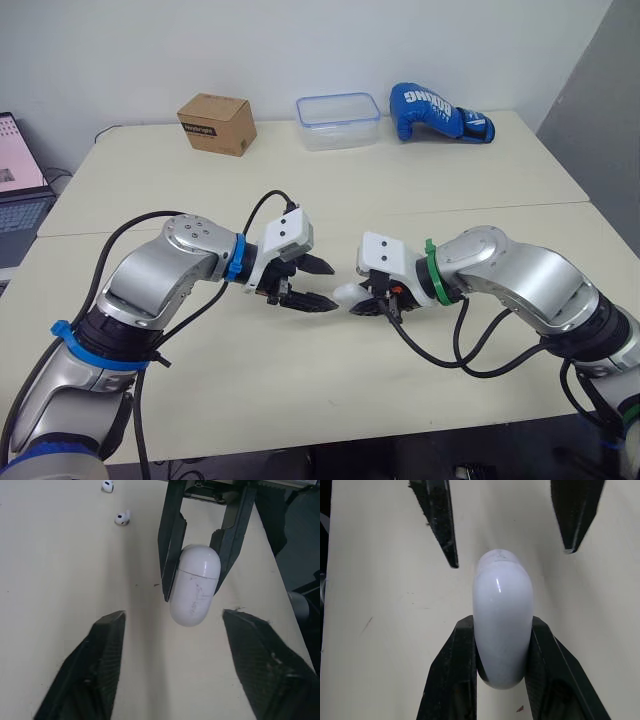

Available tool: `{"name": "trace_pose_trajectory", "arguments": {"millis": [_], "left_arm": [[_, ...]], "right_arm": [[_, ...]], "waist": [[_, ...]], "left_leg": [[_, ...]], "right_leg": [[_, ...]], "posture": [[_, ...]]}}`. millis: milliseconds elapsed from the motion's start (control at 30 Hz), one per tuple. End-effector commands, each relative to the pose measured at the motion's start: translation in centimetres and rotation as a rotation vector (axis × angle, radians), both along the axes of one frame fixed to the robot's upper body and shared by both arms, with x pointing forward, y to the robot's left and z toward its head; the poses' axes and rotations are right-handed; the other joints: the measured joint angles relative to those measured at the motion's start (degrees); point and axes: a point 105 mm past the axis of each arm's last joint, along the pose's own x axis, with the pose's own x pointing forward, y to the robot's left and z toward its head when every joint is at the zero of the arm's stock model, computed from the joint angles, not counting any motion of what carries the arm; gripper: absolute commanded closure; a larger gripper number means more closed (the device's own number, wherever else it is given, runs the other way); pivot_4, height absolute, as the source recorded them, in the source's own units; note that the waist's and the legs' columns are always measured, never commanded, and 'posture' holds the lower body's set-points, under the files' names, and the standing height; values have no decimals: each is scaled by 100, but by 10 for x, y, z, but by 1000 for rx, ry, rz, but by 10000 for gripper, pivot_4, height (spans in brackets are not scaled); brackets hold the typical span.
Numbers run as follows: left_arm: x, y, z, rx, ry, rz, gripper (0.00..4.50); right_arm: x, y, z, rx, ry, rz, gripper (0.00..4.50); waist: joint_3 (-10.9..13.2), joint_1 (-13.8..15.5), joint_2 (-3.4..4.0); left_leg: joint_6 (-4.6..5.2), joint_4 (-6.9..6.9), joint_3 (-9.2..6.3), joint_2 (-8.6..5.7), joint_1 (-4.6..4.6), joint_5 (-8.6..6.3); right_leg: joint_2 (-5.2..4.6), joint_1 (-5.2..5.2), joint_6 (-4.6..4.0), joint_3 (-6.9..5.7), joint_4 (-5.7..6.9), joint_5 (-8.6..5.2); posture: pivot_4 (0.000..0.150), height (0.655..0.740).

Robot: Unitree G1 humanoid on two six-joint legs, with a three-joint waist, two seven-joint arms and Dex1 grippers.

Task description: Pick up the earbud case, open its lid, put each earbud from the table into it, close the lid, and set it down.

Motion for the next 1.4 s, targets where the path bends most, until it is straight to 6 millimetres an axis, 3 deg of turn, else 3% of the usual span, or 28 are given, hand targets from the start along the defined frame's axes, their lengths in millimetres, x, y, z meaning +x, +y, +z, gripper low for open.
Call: {"name": "trace_pose_trajectory", "arguments": {"millis": [33,100,200,867,1067,1400], "left_arm": [[-1,-4,6,6,-20,-23,14757],[-1,-5,6,4,-16,-28,14757],[-1,-7,6,9,-16,-35,20083],[3,-11,2,20,-21,-43,20083],[3,-14,4,9,-21,-47,36945],[0,-15,0,22,-14,-62,37071]], "right_arm": [[4,5,11,-8,-56,26,36826],[6,6,11,-15,-60,24,36826],[9,8,11,-24,-63,24,36826],[7,14,16,-34,-72,63,36826],[5,17,17,-28,-67,74,36826],[4,20,20,-14,-66,78,36826]], "waist": [[0,-1,0],[0,-2,0],[0,-3,0],[0,-5,0],[0,-5,0],[0,-5,0]], "left_leg": [[0,0,0,0,0,0],[0,0,1,0,-1,0],[0,0,2,-1,-3,0],[-1,2,11,-1,-7,1],[-1,3,11,-2,-8,1],[-1,3,10,-2,-8,1]], "right_leg": [[0,0,0,0,0,0],[0,-3,0,2,1,0],[0,-5,0,2,1,0],[0,-17,-1,12,8,1],[-1,-17,-1,12,8,1],[-1,-17,-1,12,9,1]], "posture": [[1500,7307],[1500,7307],[1500,7307],[1500,7307],[1500,7307],[1500,7307]]}}
